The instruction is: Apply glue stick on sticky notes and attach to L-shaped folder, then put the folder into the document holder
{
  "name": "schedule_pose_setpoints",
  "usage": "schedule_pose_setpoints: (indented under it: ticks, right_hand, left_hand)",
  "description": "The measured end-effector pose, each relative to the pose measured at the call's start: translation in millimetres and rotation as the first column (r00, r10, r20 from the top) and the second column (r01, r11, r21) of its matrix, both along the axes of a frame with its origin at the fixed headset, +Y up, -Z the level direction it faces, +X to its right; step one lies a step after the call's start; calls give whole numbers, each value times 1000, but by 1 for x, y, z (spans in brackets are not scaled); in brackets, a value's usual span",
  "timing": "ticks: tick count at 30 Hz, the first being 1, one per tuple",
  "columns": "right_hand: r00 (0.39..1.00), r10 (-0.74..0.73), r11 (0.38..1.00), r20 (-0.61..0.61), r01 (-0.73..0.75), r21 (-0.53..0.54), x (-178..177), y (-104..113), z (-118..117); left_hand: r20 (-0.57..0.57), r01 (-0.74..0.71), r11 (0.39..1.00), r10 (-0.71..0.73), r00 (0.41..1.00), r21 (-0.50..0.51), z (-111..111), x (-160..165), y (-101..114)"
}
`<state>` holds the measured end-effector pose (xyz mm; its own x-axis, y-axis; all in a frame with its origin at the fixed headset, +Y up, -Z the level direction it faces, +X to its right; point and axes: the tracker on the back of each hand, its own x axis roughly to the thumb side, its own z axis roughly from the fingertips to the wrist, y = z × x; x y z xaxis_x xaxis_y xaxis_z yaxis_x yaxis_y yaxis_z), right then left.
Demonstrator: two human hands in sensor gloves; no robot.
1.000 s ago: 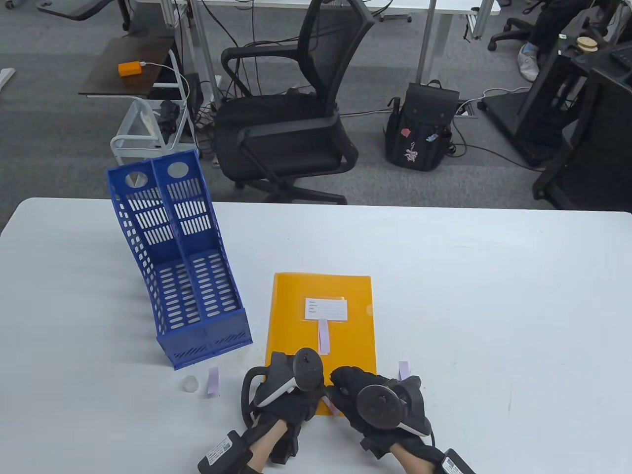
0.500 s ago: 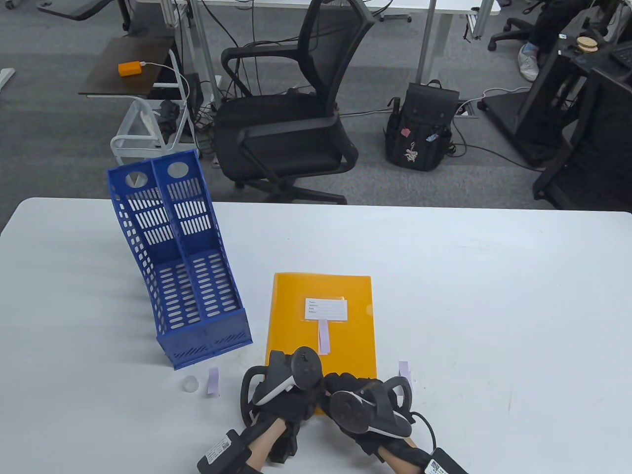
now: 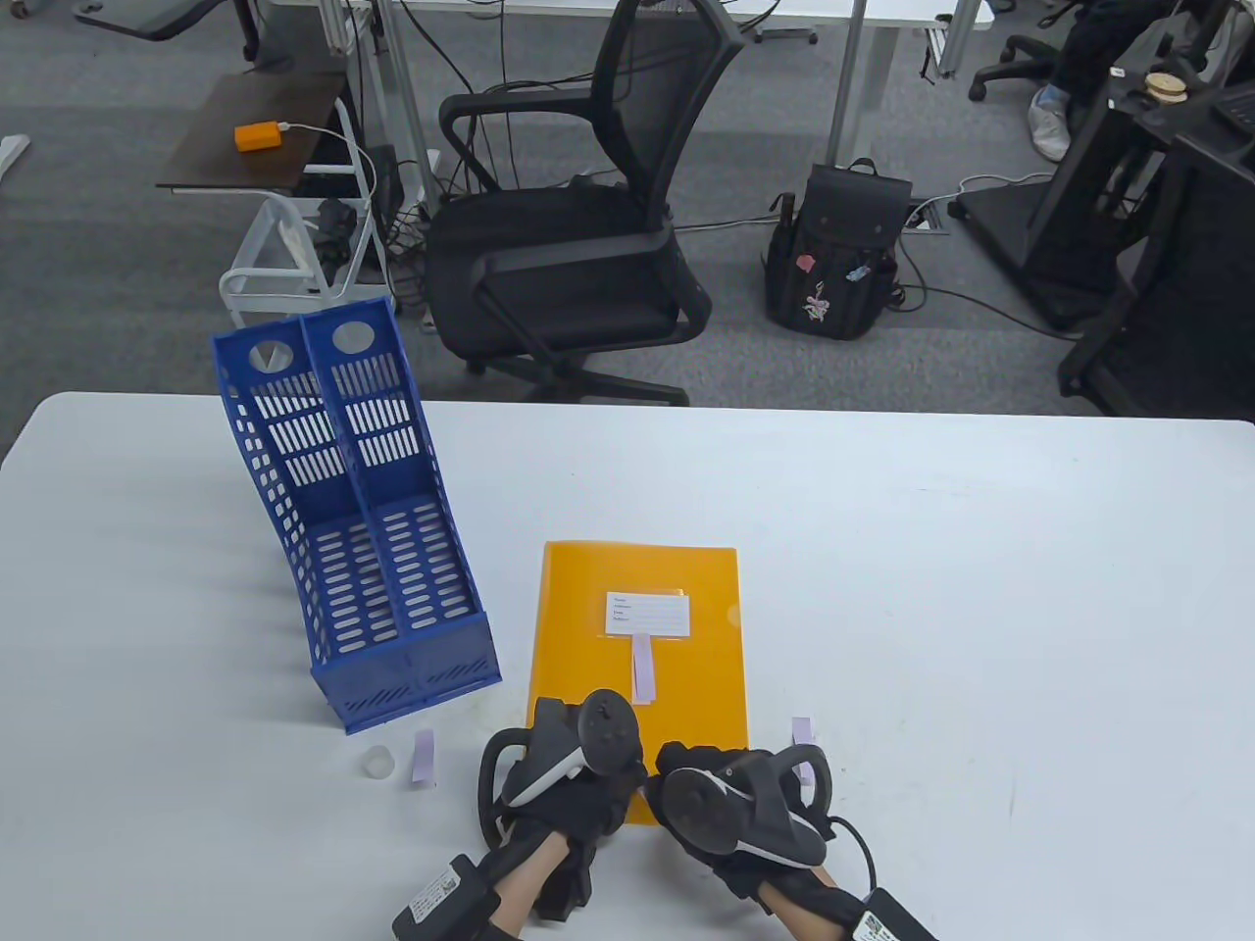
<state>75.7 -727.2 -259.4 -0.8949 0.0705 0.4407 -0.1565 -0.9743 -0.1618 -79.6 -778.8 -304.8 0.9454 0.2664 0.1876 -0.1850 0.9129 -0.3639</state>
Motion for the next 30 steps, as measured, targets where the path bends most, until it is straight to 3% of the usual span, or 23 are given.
schedule_pose_setpoints:
  ticks: [5, 12, 24, 30]
  right_hand:
    - [995, -97, 994, 3, 97, 41, 6, 4, 2]
    - [1000, -18, 1000, -5, 18, 5, -10, -15, -5]
    - [1000, -5, 998, 17, 6, -62, -5, -14, -7]
    - [988, -126, 986, 95, 135, -94, 20, 0, -9]
  left_hand:
    - [0, -6, 1000, 6, 1000, -2, 0, 0, 0]
    - [-2, -10, 1000, 10, 1000, -3, 0, -1, -1]
    - [-1, -4, 1000, 4, 1000, -1, 1, -1, -1]
    - [-3, -12, 1000, 12, 1000, -7, 1, -2, -1]
